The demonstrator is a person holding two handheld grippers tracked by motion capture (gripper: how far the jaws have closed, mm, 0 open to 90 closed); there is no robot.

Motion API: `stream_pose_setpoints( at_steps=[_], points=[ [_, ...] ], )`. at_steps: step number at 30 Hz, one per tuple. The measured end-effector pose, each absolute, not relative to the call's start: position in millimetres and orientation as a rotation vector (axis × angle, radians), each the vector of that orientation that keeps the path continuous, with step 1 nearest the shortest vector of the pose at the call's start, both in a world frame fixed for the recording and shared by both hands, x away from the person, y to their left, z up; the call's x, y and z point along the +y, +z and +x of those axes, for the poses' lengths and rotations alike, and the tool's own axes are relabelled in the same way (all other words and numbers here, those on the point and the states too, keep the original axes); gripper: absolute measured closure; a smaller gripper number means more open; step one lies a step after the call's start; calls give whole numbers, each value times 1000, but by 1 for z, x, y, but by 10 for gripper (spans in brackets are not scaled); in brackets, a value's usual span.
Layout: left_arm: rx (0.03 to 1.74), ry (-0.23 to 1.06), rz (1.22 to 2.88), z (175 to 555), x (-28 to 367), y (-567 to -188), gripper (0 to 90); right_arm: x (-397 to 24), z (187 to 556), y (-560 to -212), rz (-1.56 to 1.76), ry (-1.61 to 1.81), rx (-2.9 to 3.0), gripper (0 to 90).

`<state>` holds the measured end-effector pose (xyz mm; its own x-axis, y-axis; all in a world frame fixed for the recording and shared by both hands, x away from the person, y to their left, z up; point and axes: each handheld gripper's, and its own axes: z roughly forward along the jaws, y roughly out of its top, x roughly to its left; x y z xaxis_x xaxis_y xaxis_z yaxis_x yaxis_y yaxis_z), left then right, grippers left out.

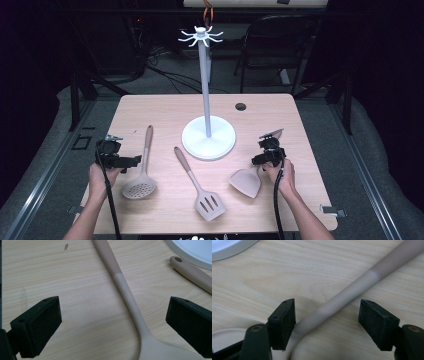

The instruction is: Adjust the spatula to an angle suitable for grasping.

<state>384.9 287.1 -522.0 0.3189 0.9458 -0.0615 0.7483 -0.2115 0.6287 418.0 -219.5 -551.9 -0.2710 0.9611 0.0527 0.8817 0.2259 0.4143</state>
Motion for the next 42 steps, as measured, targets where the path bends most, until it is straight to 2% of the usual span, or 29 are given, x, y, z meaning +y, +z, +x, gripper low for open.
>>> stream_pose_setpoints(
  at_steps=[17, 27, 28, 31, 42],
  points=[
    [1480, 491, 2063, 385, 280, -523, 0, -216, 420, -554, 1724, 514, 2313, 357],
    [1493, 476, 2062, 387, 282, -527, 6, -225, 422, -551, 1741, 492, 2346, 427],
    [1493, 475, 2061, 387, 282, -528, 5, -228, 421, -550, 1732, 494, 2359, 471],
    [1484, 479, 2072, 386, 281, -528, 5, -231, 420, -549, 1731, 523, 2363, 521],
    [1472, 482, 2085, 387, 279, -528, 5, -238, 421, -545, 1715, 471, 2434, 559]
  ],
)
